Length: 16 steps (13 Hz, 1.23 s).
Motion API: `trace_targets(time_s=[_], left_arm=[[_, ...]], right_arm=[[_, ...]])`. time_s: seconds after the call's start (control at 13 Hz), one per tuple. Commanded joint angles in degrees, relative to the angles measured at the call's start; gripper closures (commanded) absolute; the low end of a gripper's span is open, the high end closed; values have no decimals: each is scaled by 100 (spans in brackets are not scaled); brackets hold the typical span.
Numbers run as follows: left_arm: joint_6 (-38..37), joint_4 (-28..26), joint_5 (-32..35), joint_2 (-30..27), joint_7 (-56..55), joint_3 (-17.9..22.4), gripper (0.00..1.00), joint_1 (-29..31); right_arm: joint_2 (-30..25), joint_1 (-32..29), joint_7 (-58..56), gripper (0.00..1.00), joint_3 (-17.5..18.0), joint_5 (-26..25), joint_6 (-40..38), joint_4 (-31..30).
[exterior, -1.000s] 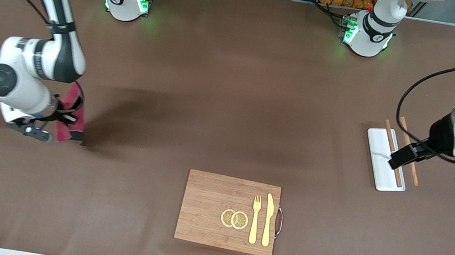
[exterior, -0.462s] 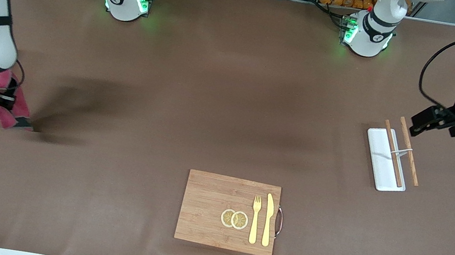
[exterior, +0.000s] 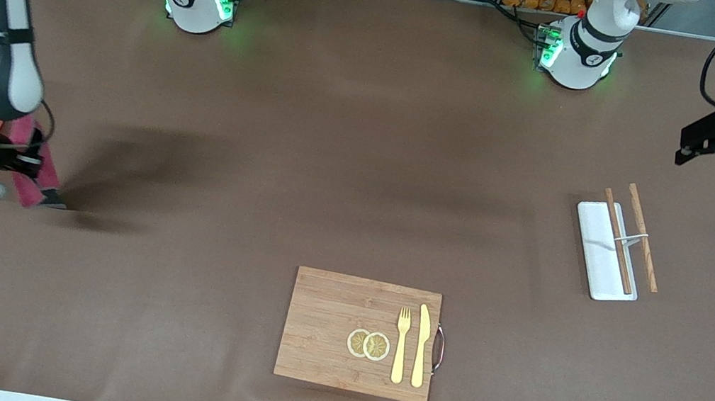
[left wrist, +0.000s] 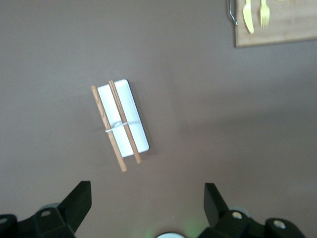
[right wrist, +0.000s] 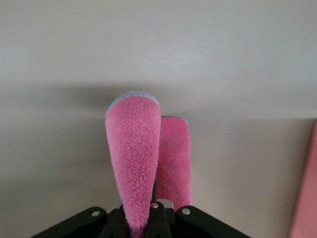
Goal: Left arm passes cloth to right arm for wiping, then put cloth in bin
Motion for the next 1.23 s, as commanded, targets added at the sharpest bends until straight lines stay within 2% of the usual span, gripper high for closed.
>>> trace_targets(time_s=[0.0,0.31,0.38,0.46,0.54,0.92,1.15], left_arm=[[-210,-102,119,-163,240,-38,0,-25],[-167,-75,101,-199,187,-144,0,-7],[-88,-75,110,-199,187,-153,0,-7],[61,-75,93,-190,187,-153,0,-7],[184,-93,40,-181,178,-153,0,2],[563,-85,31,29,38,-162,0,-60],[668,-84,22,21,-33,-267,0,-42]], right_arm=[[-70,774,1329,100,-34,84,-122,-66],[-61,2268,4044,100,-16,223,-123,-66],[-53,2593,4503,100,-25,712,-105,-32],[-61,2918,4751,100,-42,995,-105,-5],[-53,3035,5041,100,-34,1067,-105,65],[-254,2993,4983,100,-77,998,-516,275],[-404,2204,3661,100,-78,1007,-826,417]])
